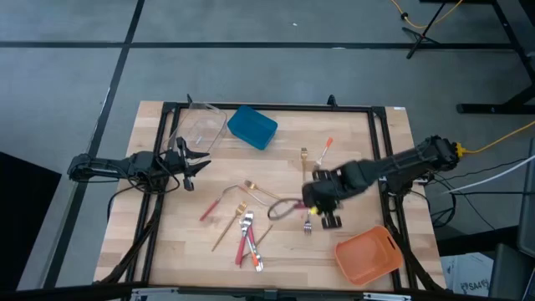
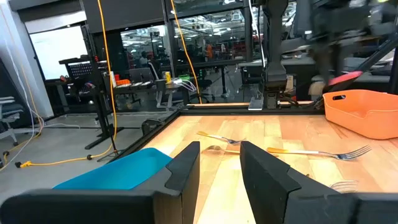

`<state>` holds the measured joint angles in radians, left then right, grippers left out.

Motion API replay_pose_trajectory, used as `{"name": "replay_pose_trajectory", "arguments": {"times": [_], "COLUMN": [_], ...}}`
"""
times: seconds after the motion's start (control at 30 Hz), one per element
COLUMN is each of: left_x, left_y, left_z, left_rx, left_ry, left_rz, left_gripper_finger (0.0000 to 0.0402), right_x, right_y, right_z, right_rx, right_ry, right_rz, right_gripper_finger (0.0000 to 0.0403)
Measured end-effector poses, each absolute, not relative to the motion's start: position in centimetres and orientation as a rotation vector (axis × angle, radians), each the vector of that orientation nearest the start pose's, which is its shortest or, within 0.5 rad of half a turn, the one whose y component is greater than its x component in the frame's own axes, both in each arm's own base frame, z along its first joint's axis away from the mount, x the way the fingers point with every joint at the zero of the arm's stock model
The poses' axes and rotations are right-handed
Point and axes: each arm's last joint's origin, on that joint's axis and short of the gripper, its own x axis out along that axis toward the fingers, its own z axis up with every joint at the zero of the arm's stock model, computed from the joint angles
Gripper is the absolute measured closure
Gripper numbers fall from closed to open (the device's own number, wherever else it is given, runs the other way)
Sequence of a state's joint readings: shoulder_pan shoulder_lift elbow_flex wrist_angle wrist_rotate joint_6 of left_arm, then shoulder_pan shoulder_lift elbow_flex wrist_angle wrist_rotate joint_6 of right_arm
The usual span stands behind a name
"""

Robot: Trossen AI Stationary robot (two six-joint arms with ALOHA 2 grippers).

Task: Sort silverware by color (type)
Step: Put the pink fork into the orange bin

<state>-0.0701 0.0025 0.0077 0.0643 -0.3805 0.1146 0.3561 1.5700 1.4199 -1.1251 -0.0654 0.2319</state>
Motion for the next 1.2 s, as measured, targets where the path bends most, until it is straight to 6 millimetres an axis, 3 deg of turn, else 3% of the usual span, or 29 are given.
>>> {"name": "replay_pose_trajectory", "arguments": {"times": [0.27, 0.6, 1.0, 1.2], "left_x": [9.6, 9.6, 9.6, 9.6], "left_y": [0.4, 0.4, 0.4, 0.4], "left_z": [17.2, 17.2, 17.2, 17.2], "left_rx": [0.097, 0.098, 0.097, 0.097], "left_ry": [-0.050, -0.050, -0.050, -0.050], "left_rz": [0.314, 0.314, 0.314, 0.314], "left_gripper_finger": [0.0292, 0.0292, 0.0292, 0.0292], "right_x": [24.9, 20.3, 15.0, 13.4], "right_y": [16.6, 21.8, 24.1, 24.3], "right_z": [30.0, 30.0, 29.6, 27.2], "right_rx": [0.143, 0.151, 0.190, 0.196], "right_ry": [1.338, 1.281, 1.261, 1.284], "right_rz": [0.164, 0.045, -0.162, -0.243], "right_gripper_finger": [0.0379, 0.0379, 0.0379, 0.0379]}}
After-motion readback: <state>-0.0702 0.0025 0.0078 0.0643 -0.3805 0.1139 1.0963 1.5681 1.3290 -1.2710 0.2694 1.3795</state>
